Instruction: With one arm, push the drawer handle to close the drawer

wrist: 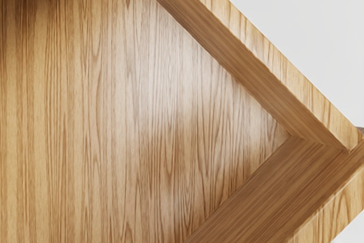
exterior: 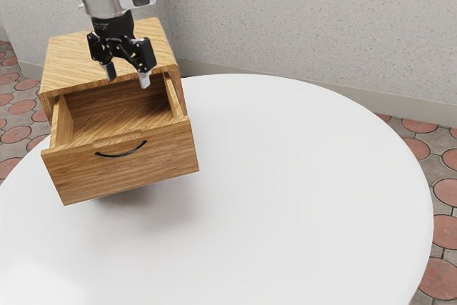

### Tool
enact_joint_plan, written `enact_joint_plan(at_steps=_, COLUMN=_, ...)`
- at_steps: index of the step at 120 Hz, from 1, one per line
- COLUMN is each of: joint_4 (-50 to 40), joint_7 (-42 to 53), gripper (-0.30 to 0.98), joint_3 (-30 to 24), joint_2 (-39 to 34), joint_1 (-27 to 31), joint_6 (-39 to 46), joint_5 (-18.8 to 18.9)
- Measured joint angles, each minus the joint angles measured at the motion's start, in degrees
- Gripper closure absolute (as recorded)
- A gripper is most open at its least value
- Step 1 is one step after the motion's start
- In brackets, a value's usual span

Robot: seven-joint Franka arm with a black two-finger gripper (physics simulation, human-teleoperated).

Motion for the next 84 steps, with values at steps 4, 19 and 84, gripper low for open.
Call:
enact_joint_plan(at_steps=4, joint_4=10.2, joint_7=-0.1, gripper=0.0, joint_3=1.2, joint_2=4.9, joint_1=-1.0, joint_6=-1.9, joint_5=-0.4)
enact_joint_plan(at_steps=19, joint_4=21.0, joint_7=-0.3, gripper=0.0, joint_3=2.4, joint_2=10.3, joint_1=1.5, joint_6=-6.8, joint_5=-1.1)
enact_joint_plan(at_steps=84, joint_4=-24.1, joint_7=-11.3, gripper=0.0, joint_3=-13.7, joint_2=-44.3, joint_1=16.7, joint_6=-15.9, joint_5=-2.0)
